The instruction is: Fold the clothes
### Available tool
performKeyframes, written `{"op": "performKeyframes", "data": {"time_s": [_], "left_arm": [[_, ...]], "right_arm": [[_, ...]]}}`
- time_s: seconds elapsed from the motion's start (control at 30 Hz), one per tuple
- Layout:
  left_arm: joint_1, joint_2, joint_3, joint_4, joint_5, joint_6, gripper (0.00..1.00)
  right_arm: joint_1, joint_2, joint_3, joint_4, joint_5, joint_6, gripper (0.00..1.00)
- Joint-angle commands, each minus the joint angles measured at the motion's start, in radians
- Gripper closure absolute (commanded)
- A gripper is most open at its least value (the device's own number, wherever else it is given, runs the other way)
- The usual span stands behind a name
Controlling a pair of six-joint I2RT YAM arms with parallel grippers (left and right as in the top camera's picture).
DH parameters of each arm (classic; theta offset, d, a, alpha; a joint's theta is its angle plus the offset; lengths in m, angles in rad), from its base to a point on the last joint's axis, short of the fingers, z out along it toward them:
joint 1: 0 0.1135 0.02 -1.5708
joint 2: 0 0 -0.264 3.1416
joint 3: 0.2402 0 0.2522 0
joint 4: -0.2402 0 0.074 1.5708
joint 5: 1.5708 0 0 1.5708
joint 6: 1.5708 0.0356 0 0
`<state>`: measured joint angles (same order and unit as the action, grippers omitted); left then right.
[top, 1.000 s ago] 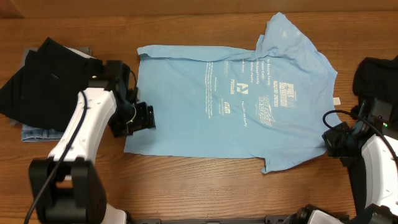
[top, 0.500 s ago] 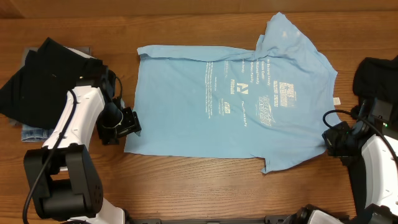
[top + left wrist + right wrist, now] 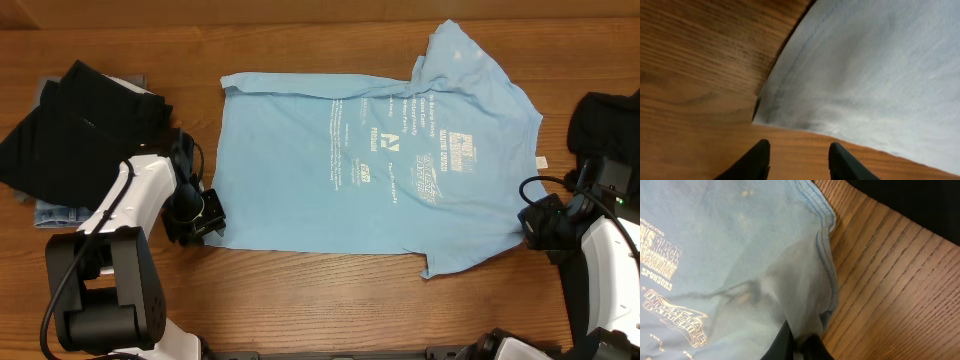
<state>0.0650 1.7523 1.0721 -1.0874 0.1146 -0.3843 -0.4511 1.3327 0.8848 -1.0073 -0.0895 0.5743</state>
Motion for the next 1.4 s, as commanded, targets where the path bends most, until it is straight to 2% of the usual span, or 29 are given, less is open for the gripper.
{"op": "performKeyframes", "data": {"time_s": [0.0,0.1,0.33,0.47,1.13,1.37], "left_arm": [[-0.008,-0.008,-0.035,0.032,-0.01,-0.036,0.67],[-0.008,-0.008,-0.058,0.069,-0.01,-0.036,0.77],[-0.008,-0.008,-0.127,0.163,-0.01,-0.035,0.82],[-0.007,-0.008,-0.133,0.177,-0.01,-0.035,0.96],[-0.008,-0.02,-0.124,0.08,-0.06,-0.031,0.96],[-0.007,-0.186,-0.124,0.044,-0.07,-0.036,0.96]], "right_arm": [[-0.003,0.0,0.005,0.009,-0.002,-0.006,0.96],[-0.003,0.0,0.005,0.009,-0.002,-0.006,0.96],[-0.003,0.0,0.005,0.003,-0.002,-0.006,0.96],[-0.003,0.0,0.005,-0.005,-0.003,-0.006,0.96],[-0.003,-0.001,0.039,-0.108,-0.021,-0.03,0.96],[-0.003,-0.001,0.129,-0.193,-0.016,-0.053,0.96]]}}
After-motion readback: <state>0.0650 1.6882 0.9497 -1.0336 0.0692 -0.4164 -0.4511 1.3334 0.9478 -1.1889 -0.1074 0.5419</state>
